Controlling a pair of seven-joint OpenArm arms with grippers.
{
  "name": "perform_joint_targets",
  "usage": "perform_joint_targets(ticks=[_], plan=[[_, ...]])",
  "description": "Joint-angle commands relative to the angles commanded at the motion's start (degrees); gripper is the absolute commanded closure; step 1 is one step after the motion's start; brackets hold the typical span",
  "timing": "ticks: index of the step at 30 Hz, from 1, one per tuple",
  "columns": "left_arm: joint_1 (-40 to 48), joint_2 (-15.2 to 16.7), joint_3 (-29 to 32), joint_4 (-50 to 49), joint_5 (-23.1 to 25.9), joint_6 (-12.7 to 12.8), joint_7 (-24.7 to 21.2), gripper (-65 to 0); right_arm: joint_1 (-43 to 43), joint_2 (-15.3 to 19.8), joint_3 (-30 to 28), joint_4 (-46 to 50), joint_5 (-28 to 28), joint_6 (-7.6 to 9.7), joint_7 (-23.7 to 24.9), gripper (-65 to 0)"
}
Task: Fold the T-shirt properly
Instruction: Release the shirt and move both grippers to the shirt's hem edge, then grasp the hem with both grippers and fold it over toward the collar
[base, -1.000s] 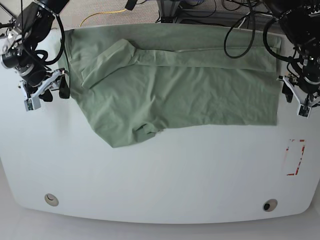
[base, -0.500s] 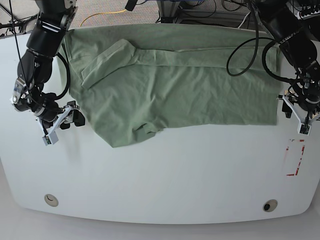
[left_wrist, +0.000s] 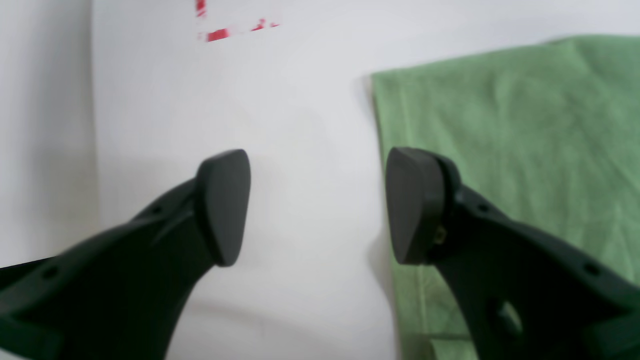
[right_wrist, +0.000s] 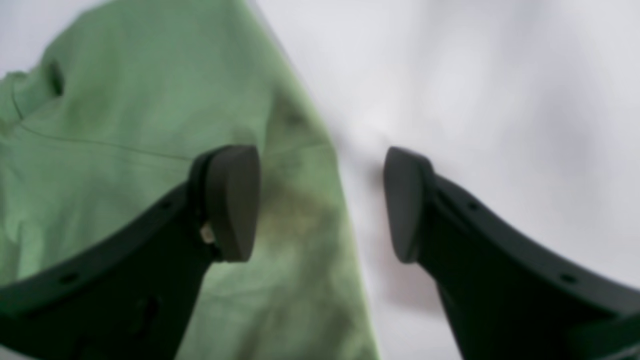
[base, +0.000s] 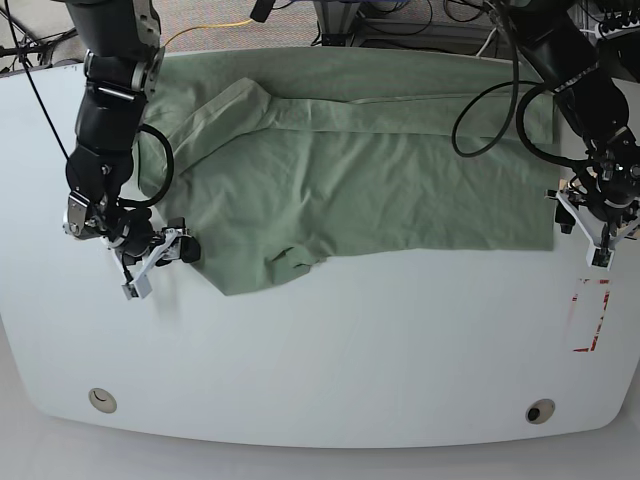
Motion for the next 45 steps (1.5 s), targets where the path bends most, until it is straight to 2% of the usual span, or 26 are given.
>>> perform_joint_targets(ticks=[4, 8, 10, 12, 16, 20, 25, 38, 40, 42, 45], plan=[[-2.29, 0.00, -0.09, -4.40, 0.00, 0.00, 0.00, -45.0, 0.00, -1.05, -1.32, 0.00, 0.00, 0.00, 0.09, -35.5], [-2.64, 0.00, -0.18, -5.63, 0.00, 0.18, -0.09, -46.3, 0.00, -2.29, -1.85, -0.09, -0.53, 0.00, 0.09, -21.7], [-2.81, 0.00, 0.00, -6.68, 0.00, 2.02, -1.23, -46.5, 0.00, -2.81, -2.02, -0.09, -0.53, 0.00, 0.18, -14.1], [-2.81, 0.00, 0.09, -8.09, 0.00, 3.96, -3.34, -46.7, 0.00, -2.90, -2.02, 0.00, -0.35, 0.00, 0.18, -10.9], [-2.81, 0.00, 2.81, -14.07, -0.09, 5.98, -6.59, -46.7, 0.00, -2.81, -1.93, 0.00, -0.18, 0.00, 0.18, -10.5], [-4.92, 0.00, 3.08, -17.58, -0.18, 5.98, -7.03, -46.7, 0.00, -2.55, -2.02, 0.00, -0.09, 0.00, 0.18, -10.3], [-5.54, 0.00, 3.16, -21.45, -0.09, 5.98, -10.37, -46.7, 0.00, -2.64, -1.85, 0.18, 0.00, 0.00, 0.09, -10.3], [-9.58, 0.18, 3.43, -29.89, -0.26, 5.98, -11.08, -45.4, -0.09, -2.46, -1.67, 0.35, 0.00, 0.00, 0.00, -9.2], [-9.85, 0.18, 3.43, -29.98, -0.26, 5.89, -11.08, -39.9, -0.09, -2.46, -1.67, 0.62, 0.00, 0.00, -0.09, -5.4], [-9.93, 0.18, 3.43, -29.98, -0.26, 5.63, -11.08, -29.9, -0.35, -2.46, -1.67, 2.02, 0.00, 0.00, -0.09, -2.4], [-9.93, 0.79, 3.43, -29.89, -0.26, 5.54, -10.90, -17.1, -0.35, -2.46, -1.67, 2.64, 0.00, 0.00, -0.09, -1.7]])
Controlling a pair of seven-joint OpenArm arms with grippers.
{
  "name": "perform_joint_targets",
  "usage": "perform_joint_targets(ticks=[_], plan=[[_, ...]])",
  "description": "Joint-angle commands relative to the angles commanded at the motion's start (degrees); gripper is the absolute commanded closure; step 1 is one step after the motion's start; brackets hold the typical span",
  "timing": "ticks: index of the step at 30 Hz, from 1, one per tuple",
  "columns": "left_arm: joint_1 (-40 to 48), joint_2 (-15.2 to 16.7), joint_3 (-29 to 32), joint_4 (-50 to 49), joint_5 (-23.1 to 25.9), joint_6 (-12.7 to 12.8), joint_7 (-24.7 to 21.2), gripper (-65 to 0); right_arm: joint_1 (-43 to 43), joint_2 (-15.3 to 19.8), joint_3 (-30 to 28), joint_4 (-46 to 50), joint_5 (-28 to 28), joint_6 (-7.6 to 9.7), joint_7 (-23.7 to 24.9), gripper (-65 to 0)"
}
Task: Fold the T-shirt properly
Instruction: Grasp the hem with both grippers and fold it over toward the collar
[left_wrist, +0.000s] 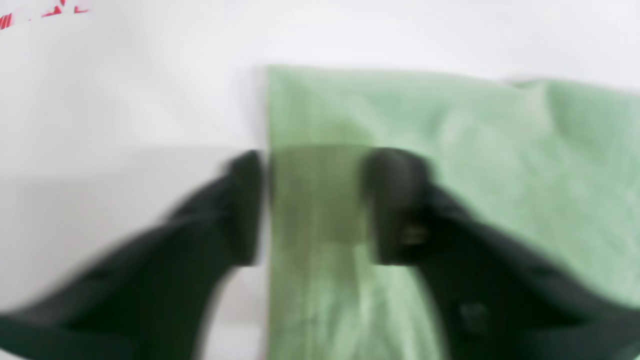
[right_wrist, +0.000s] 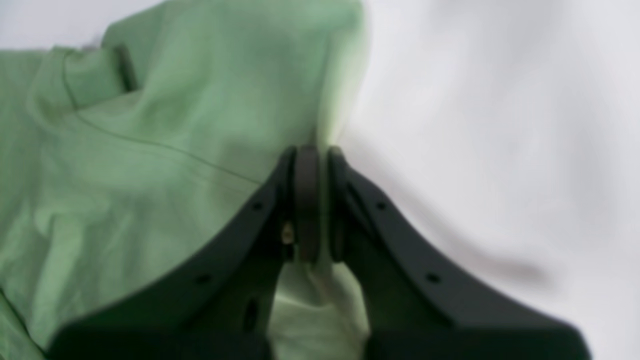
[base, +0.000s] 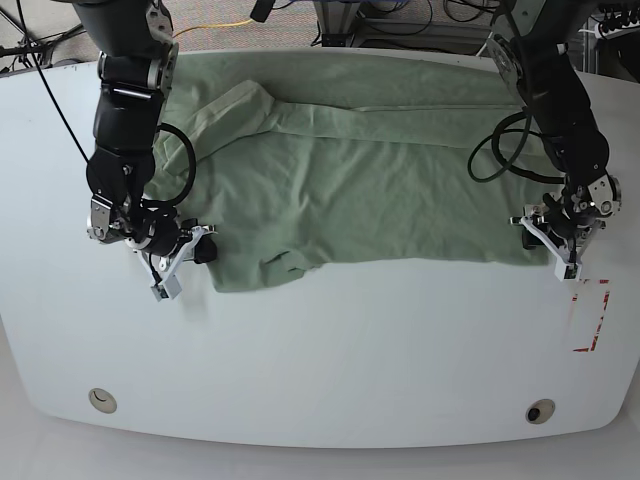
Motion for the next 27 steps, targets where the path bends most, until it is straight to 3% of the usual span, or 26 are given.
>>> perform_joint_targets(ticks=[2, 7, 19, 27], plan=[[0.00, 0.00, 0.00, 0.00, 0.00, -0.88, 0.09, -9.6, 0.00, 0.00, -0.09, 0.09, 0.00, 0.00, 0.00, -1.6], [0.35, 0.00, -0.26, 0.62, 0.00, -5.36, 0.00, -0.3, 0.00, 0.00, 0.00, 0.18, 0.00, 0.00, -1.49, -1.3], [5.10, 1.32, -0.18, 14.24, 0.00, -6.11, 0.35, 0.0, -4.66, 0.00, 0.44, 19.69, 0.09, 0.00, -9.67, 0.0], [10.64, 1.32, -0.44, 22.33, 0.00, -6.11, 0.35, 0.0, -11.16, -0.44, 10.64, 35.34, 1.14, 0.00, -21.10, 0.0]])
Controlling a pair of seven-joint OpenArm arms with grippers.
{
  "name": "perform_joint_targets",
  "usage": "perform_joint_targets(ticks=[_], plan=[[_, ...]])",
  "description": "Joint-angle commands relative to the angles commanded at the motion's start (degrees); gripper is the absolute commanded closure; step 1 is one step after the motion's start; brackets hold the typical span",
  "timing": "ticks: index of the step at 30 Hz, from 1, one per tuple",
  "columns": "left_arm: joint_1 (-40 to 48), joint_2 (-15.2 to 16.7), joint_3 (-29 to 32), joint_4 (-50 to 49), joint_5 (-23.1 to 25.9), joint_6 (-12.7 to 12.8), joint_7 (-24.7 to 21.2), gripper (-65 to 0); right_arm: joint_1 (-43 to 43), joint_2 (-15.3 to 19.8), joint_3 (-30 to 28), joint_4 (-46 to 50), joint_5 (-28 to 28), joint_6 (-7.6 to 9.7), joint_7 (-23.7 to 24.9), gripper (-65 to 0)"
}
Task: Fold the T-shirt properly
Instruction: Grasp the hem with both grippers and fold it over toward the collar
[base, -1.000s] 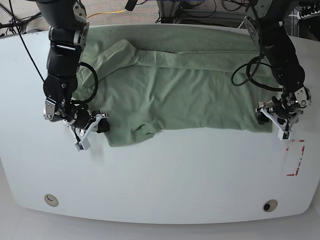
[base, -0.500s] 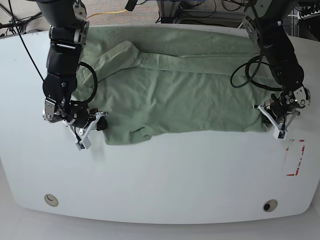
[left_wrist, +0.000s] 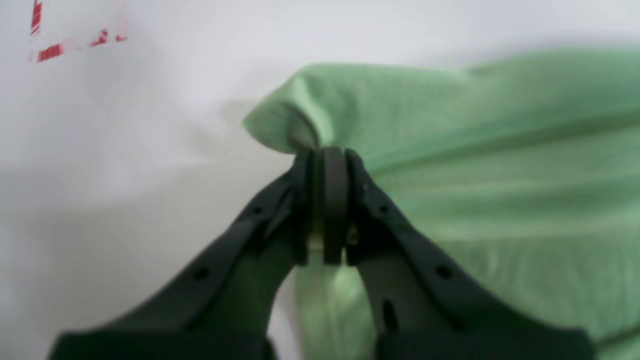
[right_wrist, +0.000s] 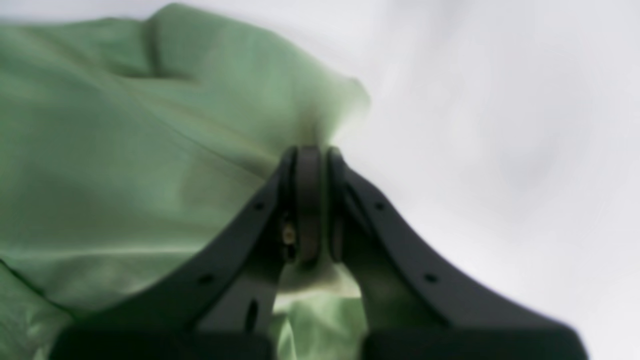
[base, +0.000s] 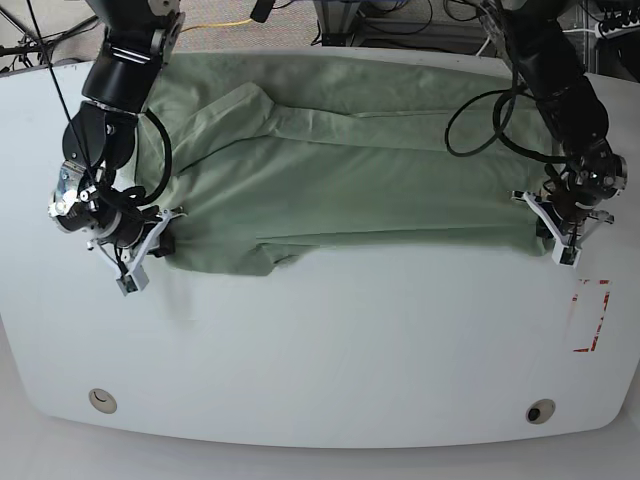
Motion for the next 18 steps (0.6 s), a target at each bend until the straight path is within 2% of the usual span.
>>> perform_joint_targets(ticks=[6, 13, 18], plan=[[4.84, 0.00, 0.00, 4.57, 0.00, 0.00, 0.00, 0.0, -7.74, 0.00, 5.45, 10.73, 6.24, 0.00, -5.89, 0.0], [11.43, 0.00, 0.00, 12.92, 0.00, 0.00, 0.00, 0.0, -18.55, -0.09, 9.32, 18.20, 12.66, 0.00, -6.51, 0.0], [16.88, 0.00, 0.00, 18.64, 0.00, 0.00, 0.09, 0.0, -23.82, -0.09, 12.31, 18.64, 16.62, 0.00, -6.51, 0.0]])
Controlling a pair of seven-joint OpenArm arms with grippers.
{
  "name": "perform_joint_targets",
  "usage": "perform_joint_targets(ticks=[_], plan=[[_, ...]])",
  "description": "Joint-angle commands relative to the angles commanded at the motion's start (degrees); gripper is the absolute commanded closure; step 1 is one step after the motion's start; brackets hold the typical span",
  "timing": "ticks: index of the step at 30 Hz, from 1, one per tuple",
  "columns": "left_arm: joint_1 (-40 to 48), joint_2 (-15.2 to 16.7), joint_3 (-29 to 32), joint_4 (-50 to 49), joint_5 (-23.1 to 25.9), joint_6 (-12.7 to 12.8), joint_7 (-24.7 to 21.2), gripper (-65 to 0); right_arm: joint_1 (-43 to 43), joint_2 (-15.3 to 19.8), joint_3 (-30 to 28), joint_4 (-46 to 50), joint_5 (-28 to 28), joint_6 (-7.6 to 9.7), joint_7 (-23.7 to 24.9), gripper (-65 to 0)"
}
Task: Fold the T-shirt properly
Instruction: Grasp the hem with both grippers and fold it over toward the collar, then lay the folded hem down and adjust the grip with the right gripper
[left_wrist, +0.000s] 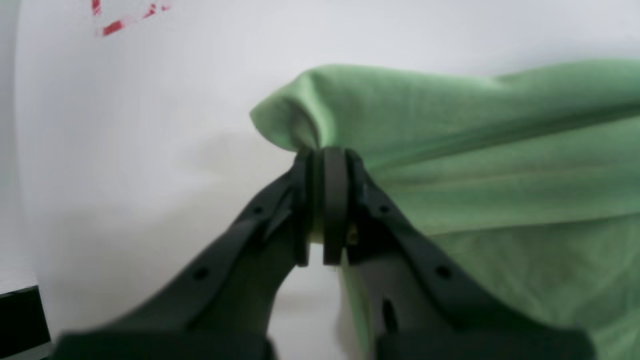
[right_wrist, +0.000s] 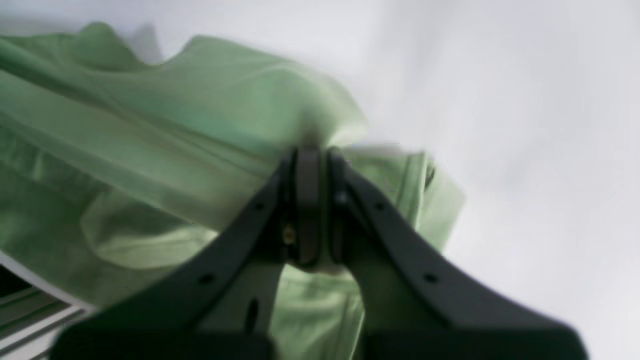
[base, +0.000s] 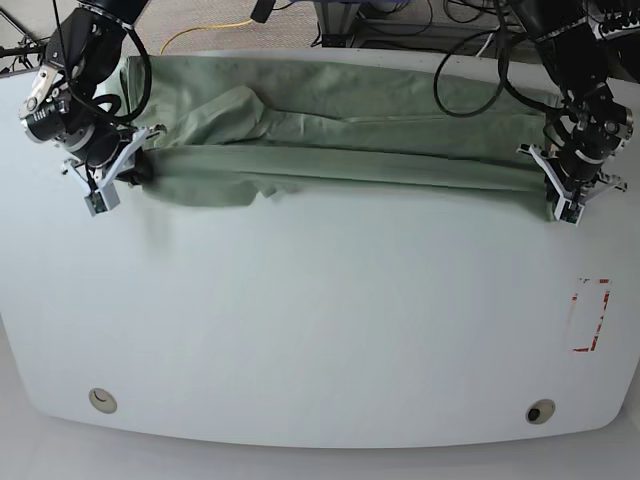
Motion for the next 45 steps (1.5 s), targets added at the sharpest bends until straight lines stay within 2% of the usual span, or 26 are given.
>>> perform_joint_targets(ticks=[9, 13, 15, 20, 21, 23, 28, 30, 35, 40, 45], plan=[[8.97, 0.00, -0.09, 2.20, 0.00, 0.00, 0.00, 0.0, -7.03, -0.18, 1.85, -0.09, 2.29, 0.00, 0.18, -0.8], [11.87, 0.00, 0.26, 2.29, 0.00, 0.00, 1.67, -0.4, -10.02, -2.37, 1.93, -0.18, 1.93, 0.00, 0.44, -1.9], [12.04, 0.00, 0.35, 2.37, 0.00, 0.00, 3.52, -5.1, -10.64, -2.73, 2.90, -0.26, 1.85, 0.00, 0.44, -8.6], [12.04, 0.00, 0.09, 2.20, 0.00, 0.00, 5.98, -26.1, -12.22, -4.13, 6.68, 0.18, 2.11, 0.00, 0.53, -36.5], [12.04, 0.00, 0.35, 2.46, 0.00, 0.00, 5.98, -29.7, -12.22, -4.31, 7.65, 0.88, 2.46, 0.00, 0.53, -40.4], [11.96, 0.00, 0.44, 2.81, 0.00, 0.00, 5.98, -33.5, -12.22, -4.57, 8.79, 2.37, 2.46, 0.00, 0.53, -43.6], [11.87, 0.97, 0.53, 10.46, -0.44, 0.00, 6.07, -33.9, -12.22, -5.27, 8.44, 3.16, 6.24, 0.00, 0.44, -43.6], [11.87, 2.20, 0.09, 11.16, -1.85, 0.00, 6.07, -33.9, -11.87, -5.27, 7.03, 3.16, 7.82, 0.00, 0.44, -43.6], [11.87, 2.29, 0.44, 9.67, -3.25, 0.00, 5.98, -33.9, -9.32, -5.27, 2.20, 2.99, 8.18, 0.00, 0.97, -43.6], [12.22, 2.46, 0.79, 9.14, -3.43, 0.00, 5.98, -33.9, -2.55, -5.36, -2.11, 2.11, 0.53, 0.00, 0.88, -44.5], [12.22, 2.46, 0.70, 9.14, -3.43, 0.00, 5.98, -33.9, 4.57, -4.31, -9.67, -3.52, -9.58, 0.00, 1.23, -44.5]])
